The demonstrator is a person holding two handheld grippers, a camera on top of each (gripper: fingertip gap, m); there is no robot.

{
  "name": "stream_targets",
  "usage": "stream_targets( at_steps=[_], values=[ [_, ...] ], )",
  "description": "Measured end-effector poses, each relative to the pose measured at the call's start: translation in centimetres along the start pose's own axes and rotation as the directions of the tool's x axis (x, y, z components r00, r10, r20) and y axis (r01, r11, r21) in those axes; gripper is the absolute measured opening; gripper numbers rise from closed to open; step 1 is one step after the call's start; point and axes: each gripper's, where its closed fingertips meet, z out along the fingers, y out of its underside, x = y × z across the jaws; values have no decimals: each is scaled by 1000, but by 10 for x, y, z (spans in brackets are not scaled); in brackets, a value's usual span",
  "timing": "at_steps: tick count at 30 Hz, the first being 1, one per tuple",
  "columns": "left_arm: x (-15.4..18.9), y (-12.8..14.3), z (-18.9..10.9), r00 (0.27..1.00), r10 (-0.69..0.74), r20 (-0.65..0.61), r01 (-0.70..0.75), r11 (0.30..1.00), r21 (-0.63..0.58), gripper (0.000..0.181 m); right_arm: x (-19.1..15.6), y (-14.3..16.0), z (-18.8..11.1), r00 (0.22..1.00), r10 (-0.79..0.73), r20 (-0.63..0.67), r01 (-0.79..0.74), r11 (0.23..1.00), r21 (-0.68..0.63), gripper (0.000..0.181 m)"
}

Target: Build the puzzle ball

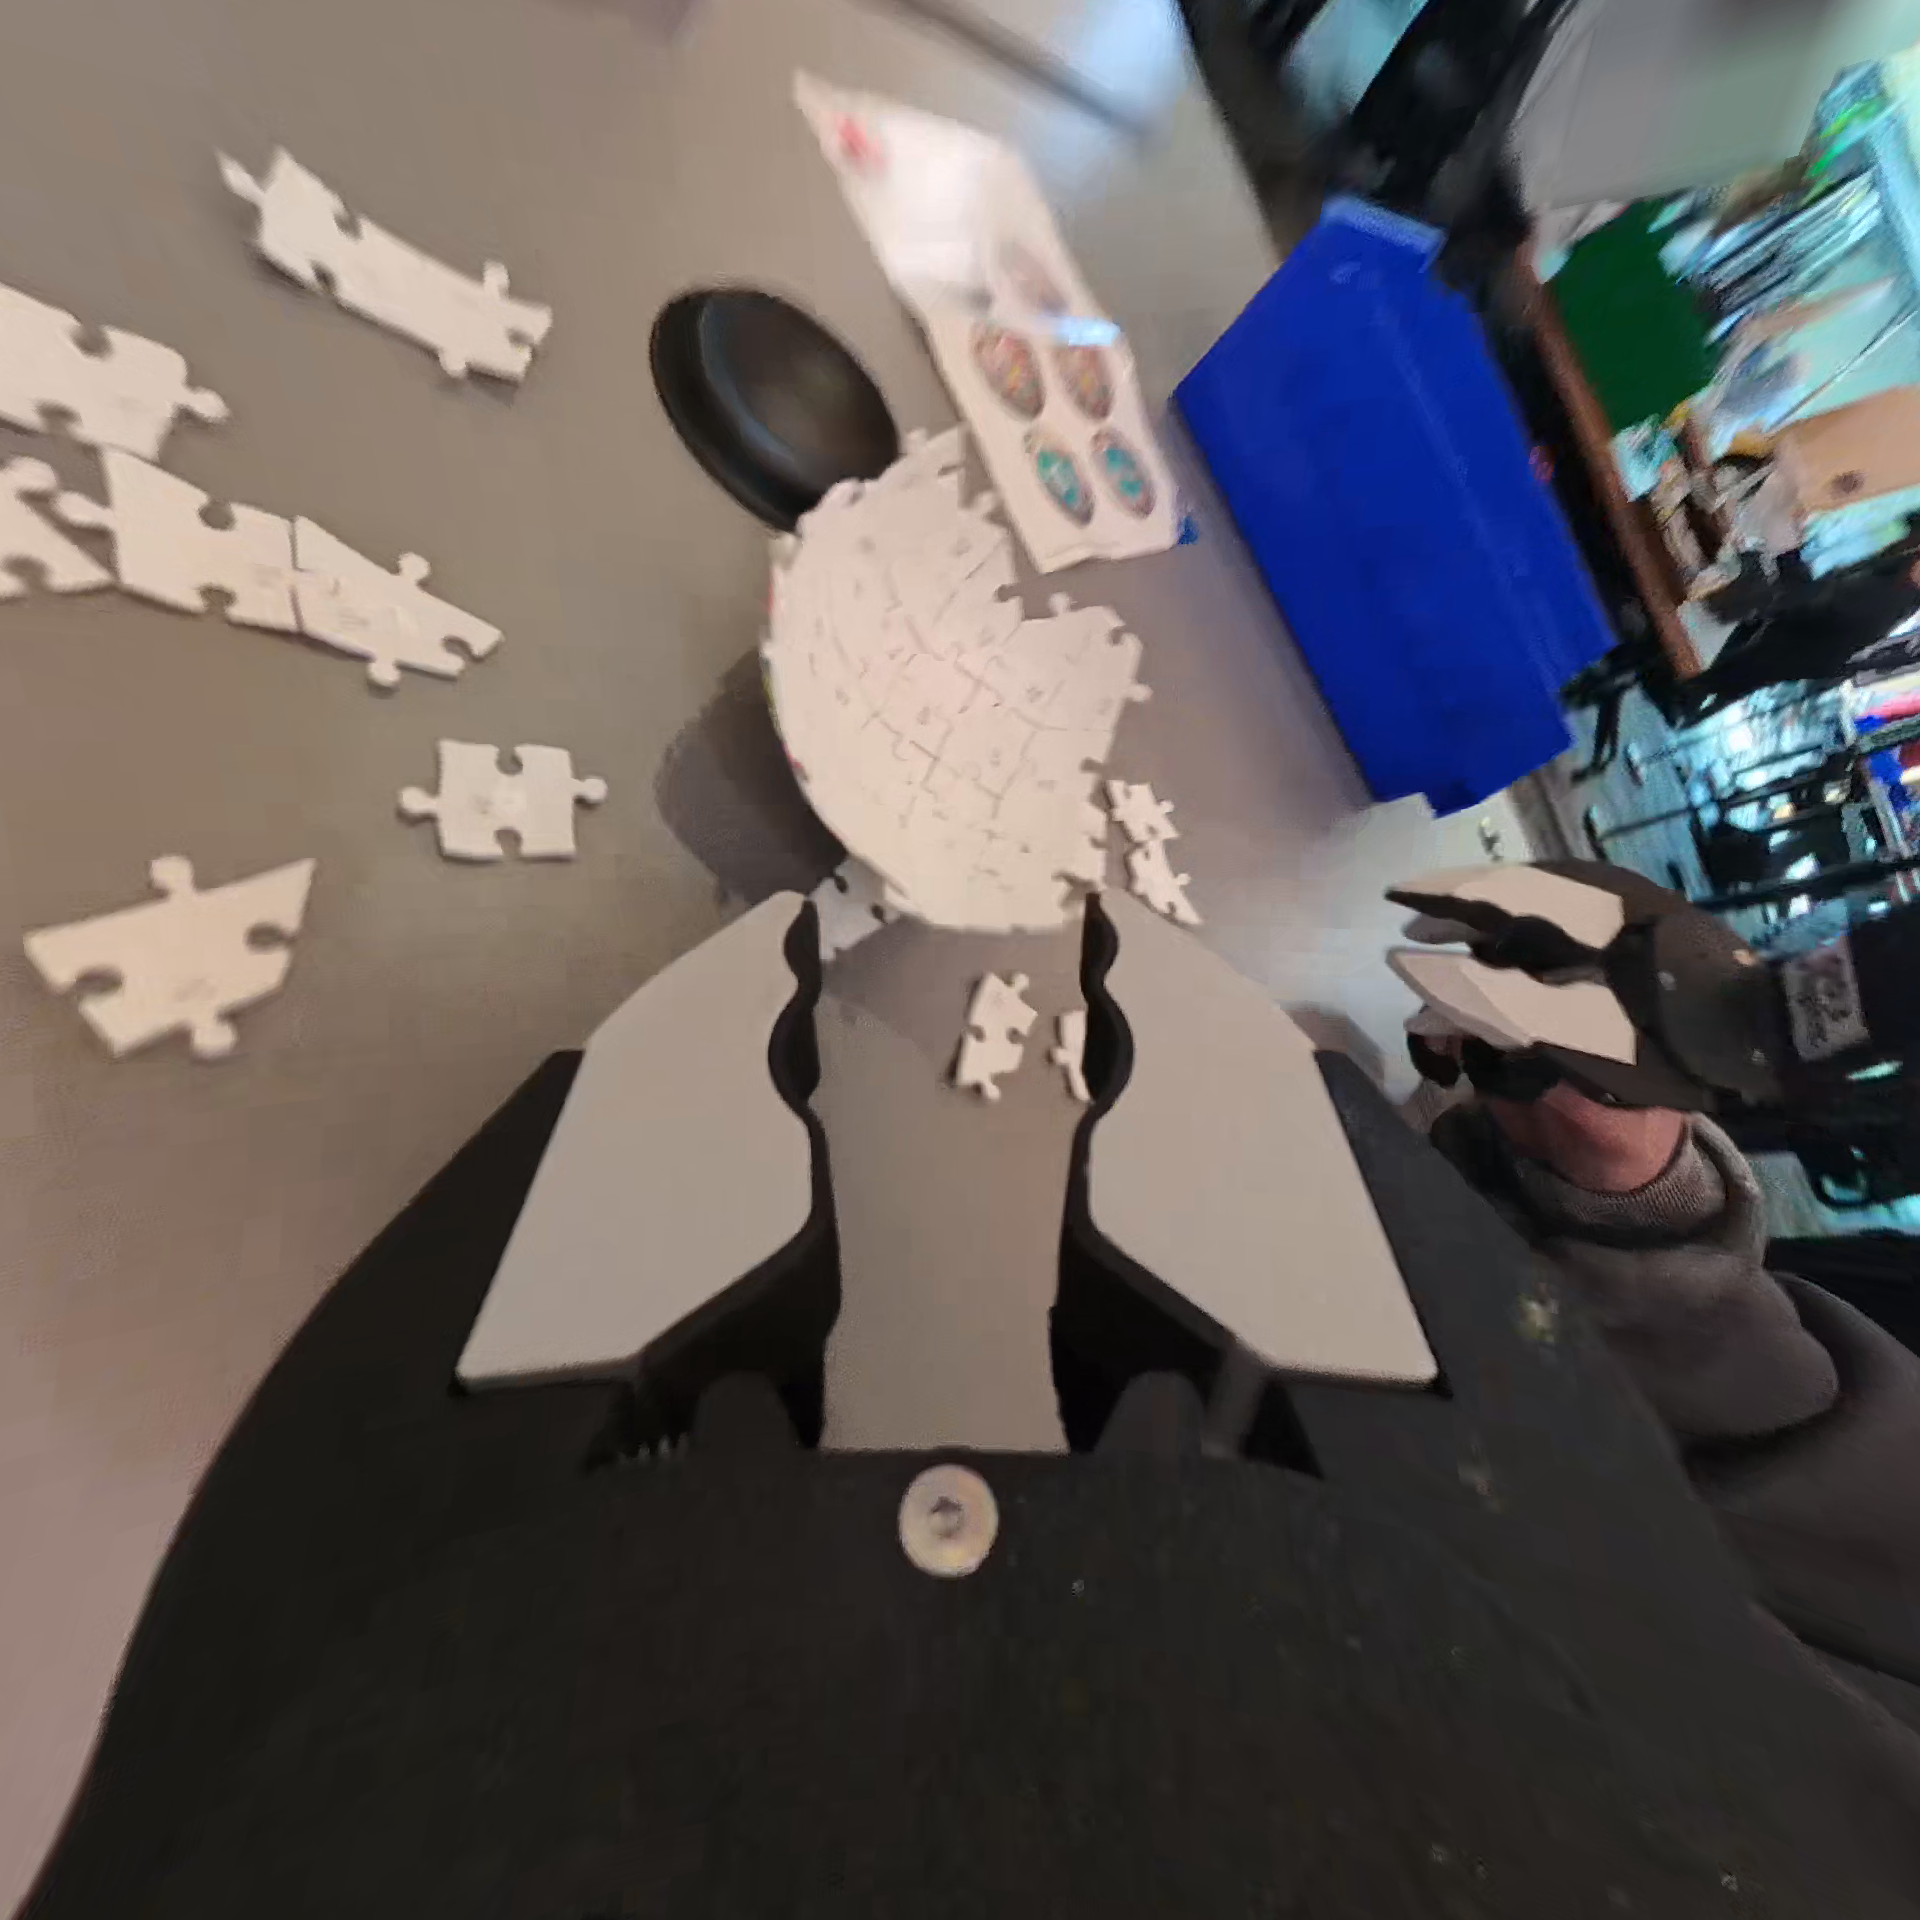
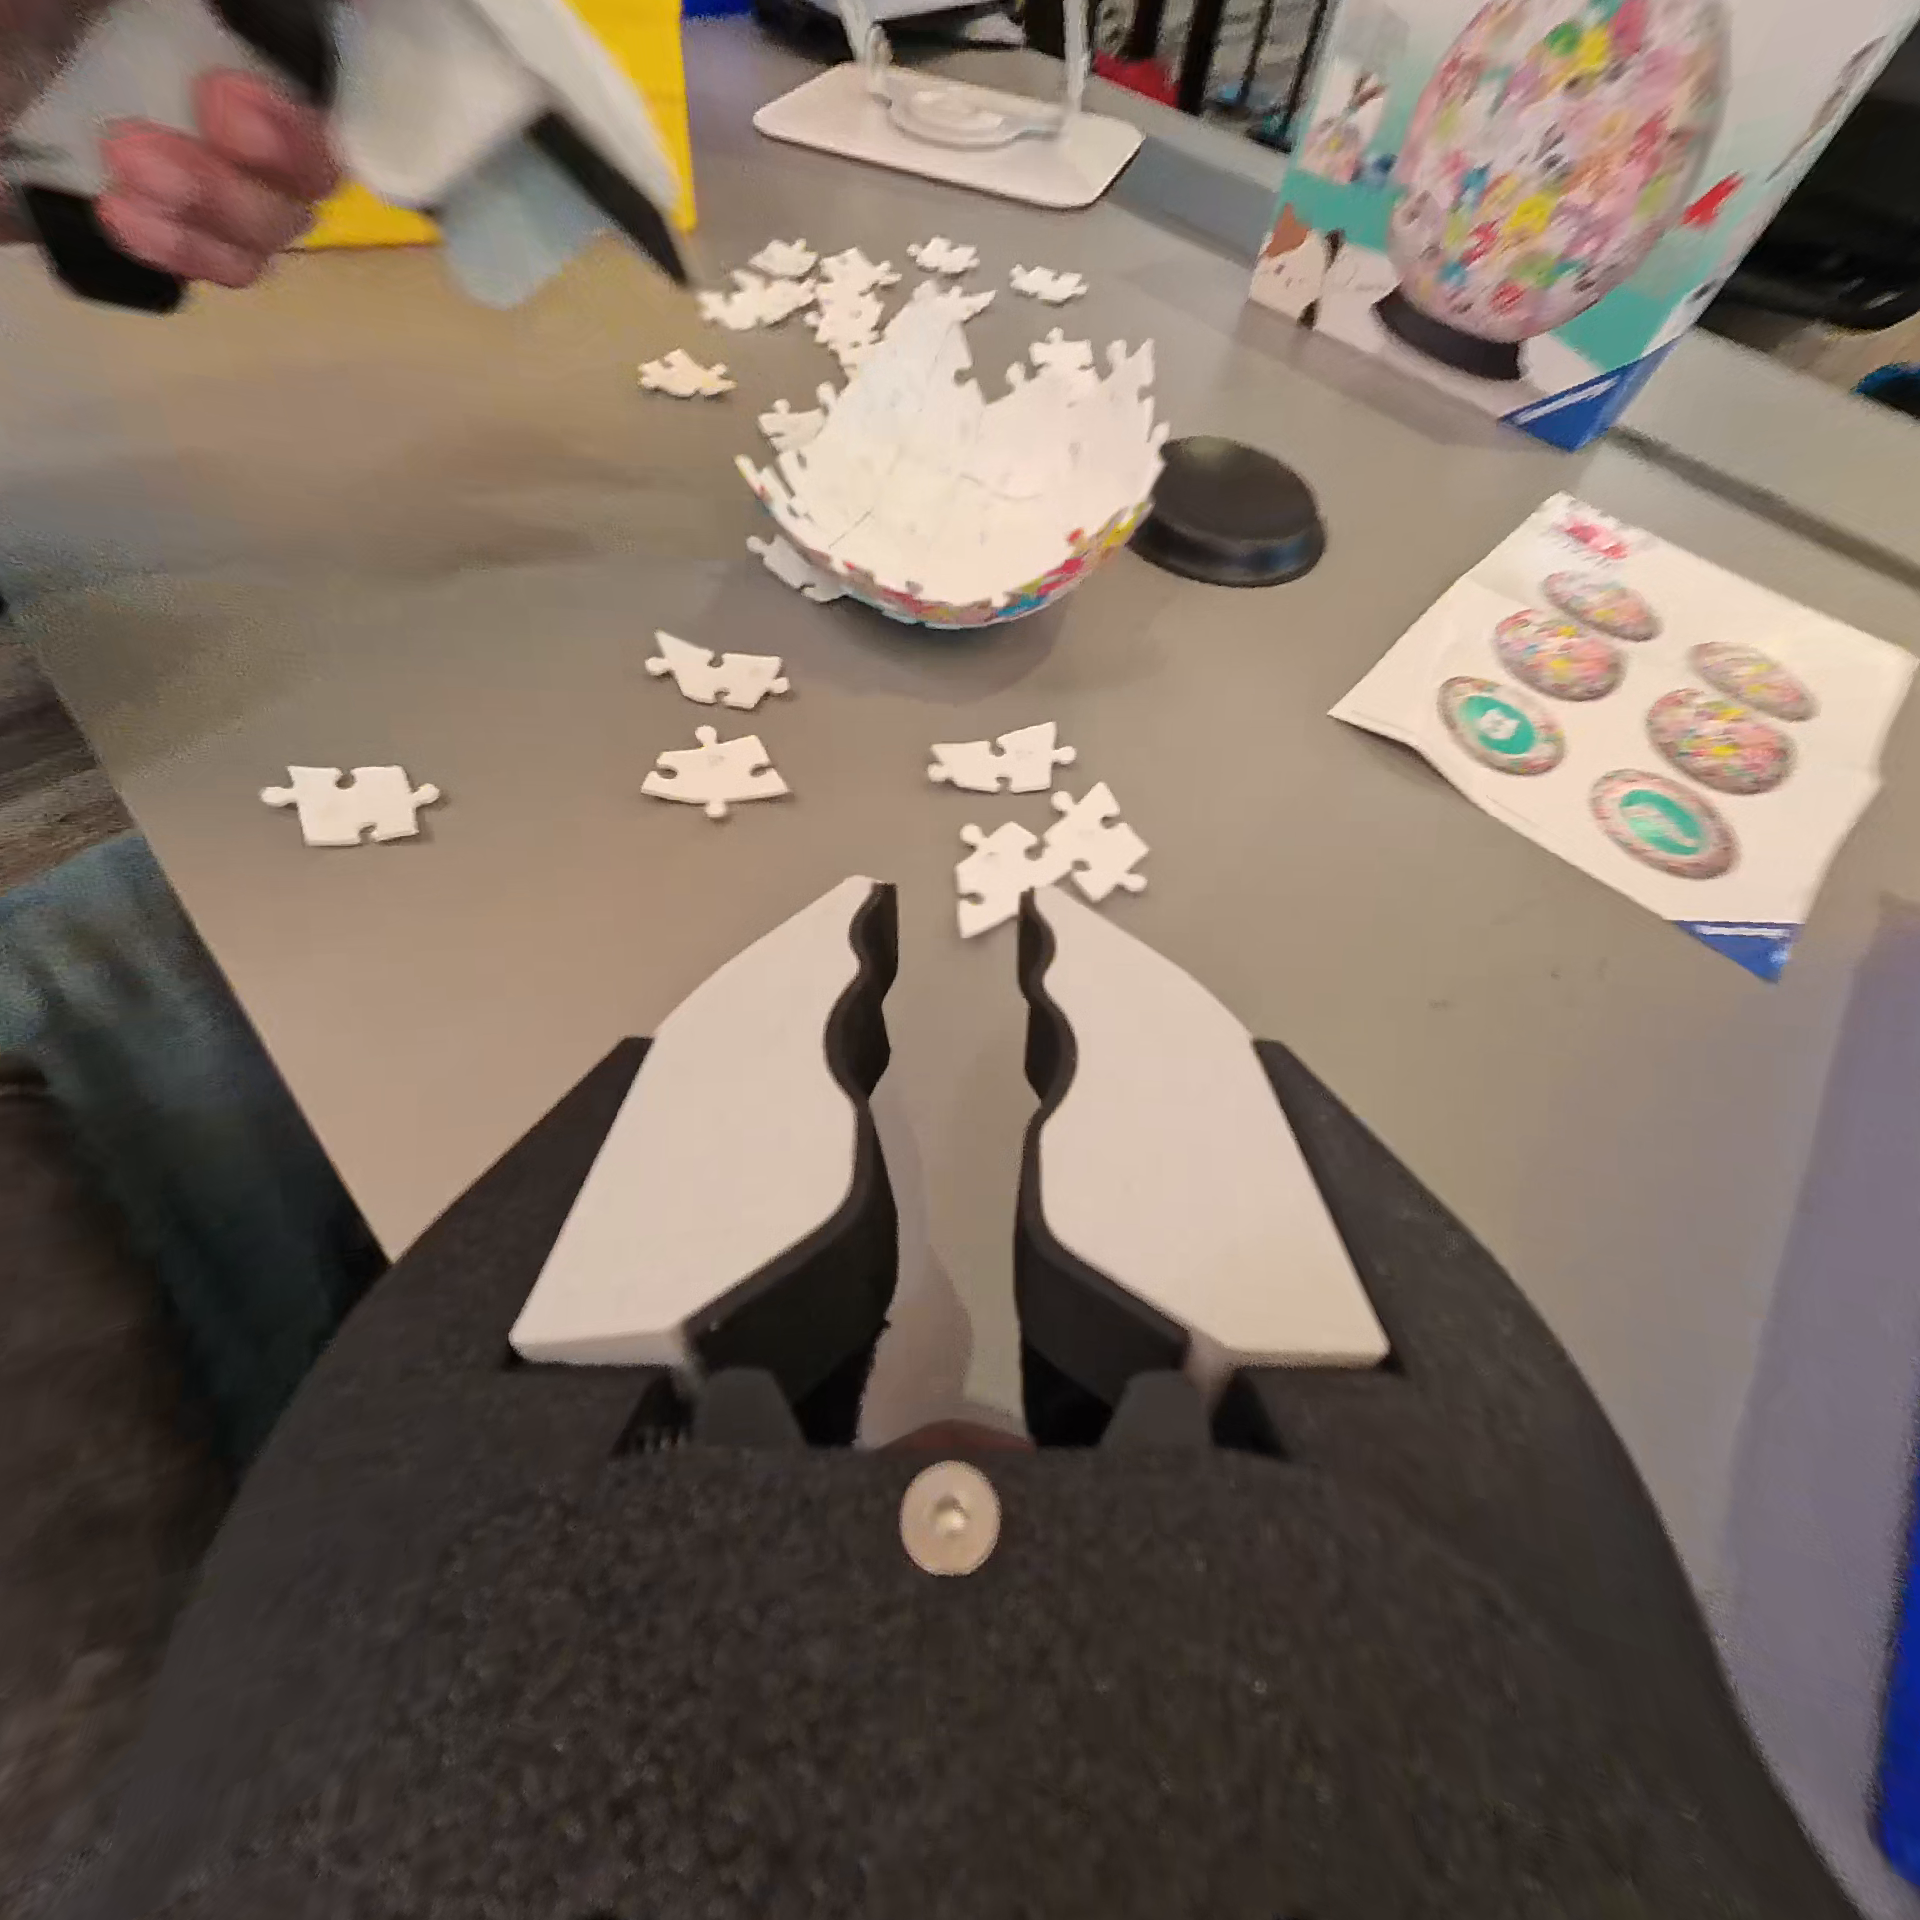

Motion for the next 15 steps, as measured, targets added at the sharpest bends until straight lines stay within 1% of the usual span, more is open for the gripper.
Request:
stream_targets(
  at_steps=[1,2,3,4,5,6,7,9,10,12,13,15],
  values=[
    [8,6,-14,999,30,-11,-29,997,75,48,3,-2,-4,999,-7,-33,8,1000,19,22],
    [16,14,-26,998,66,-19,-62,987,148,55,8,-4,-8,998,-6,-60,9,999,37,25],
    [22,24,-36,995,102,-14,-97,973,210,60,12,-5,-9,997,3,-73,1,998,55,32],
    [28,32,-43,991,132,-9,-125,957,261,63,15,-4,-8,997,26,-79,-21,998,66,43],
    [37,36,-48,985,172,-19,-159,943,291,72,17,-1,-7,996,58,-67,-54,997,61,52],
    [41,41,-52,978,210,-2,-200,934,297,72,19,2,-6,994,97,-52,-94,994,53,58],
    [40,46,-56,968,245,48,-248,920,305,69,19,3,-7,991,127,-41,-124,990,60,63],
    [35,54,-62,940,309,143,-340,870,357,56,21,3,-12,987,154,-34,-151,984,90,63],
    [31,57,-62,928,326,179,-370,851,372,56,26,3,-15,985,164,-60,-158,982,101,63],
    [24,61,-59,917,337,213,-394,849,351,58,35,2,-21,977,175,-121,-161,979,122,62],
    [21,62,-57,914,340,222,-400,850,342,58,37,2,-23,977,175,-125,-159,979,131,58],
    [20,62,-58,907,348,236,-412,847,337,58,39,-1,-25,975,189,-120,-171,974,147,57]
  ],
)
